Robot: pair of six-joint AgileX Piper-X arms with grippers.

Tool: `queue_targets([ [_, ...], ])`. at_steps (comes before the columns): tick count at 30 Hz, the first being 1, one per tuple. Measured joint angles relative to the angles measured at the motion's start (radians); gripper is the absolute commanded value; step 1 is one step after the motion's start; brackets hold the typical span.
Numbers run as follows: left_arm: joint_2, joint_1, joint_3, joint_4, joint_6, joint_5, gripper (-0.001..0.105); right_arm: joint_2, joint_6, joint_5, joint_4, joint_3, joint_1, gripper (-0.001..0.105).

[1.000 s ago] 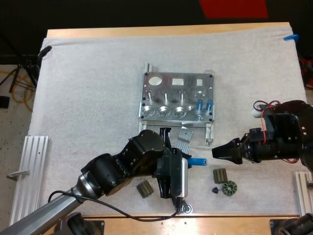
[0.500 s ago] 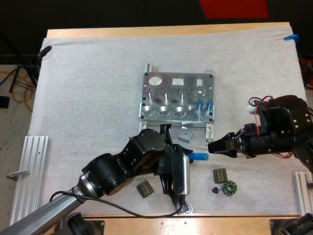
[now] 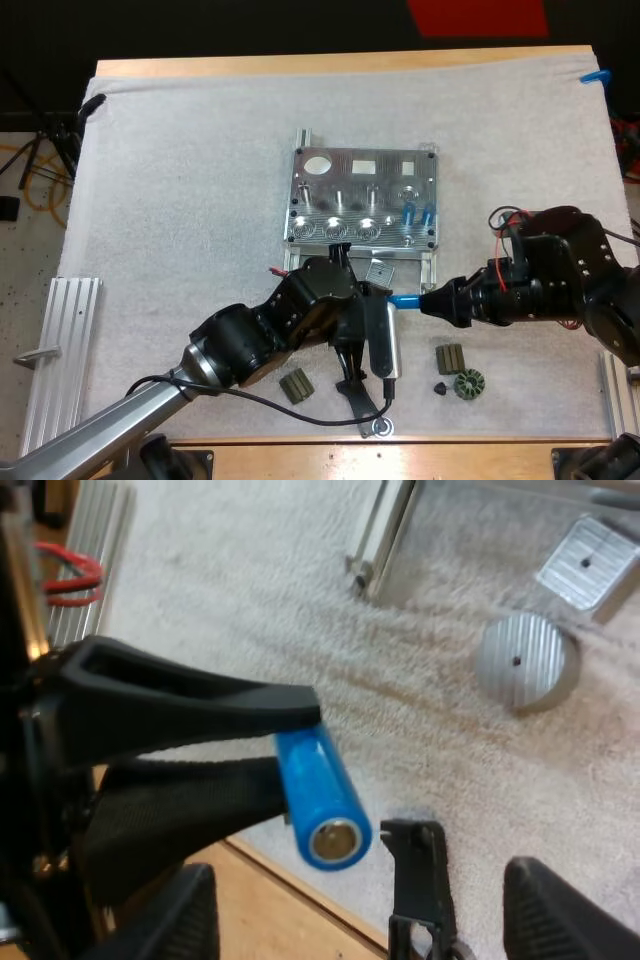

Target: Load cells from right to left

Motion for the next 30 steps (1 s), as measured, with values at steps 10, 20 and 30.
queue_targets([
  [10,0.000,0.000,0.000,-0.054,-0.044,0.011,0.000,0.045,0.030,-0.020,-0.043,0.000,0.000,0.059],
  [20,0.000,0.000,0.000,-0.059,-0.044,0.023,0.000,0.071,0.041,-0.065,-0.087,0.000,0.000,0.056],
  [30,0.000,0.000,0.000,-0.058,-0.044,0.023,0.000,0.090,0.040,-0.082,-0.103,0.000,0.000,0.041],
])
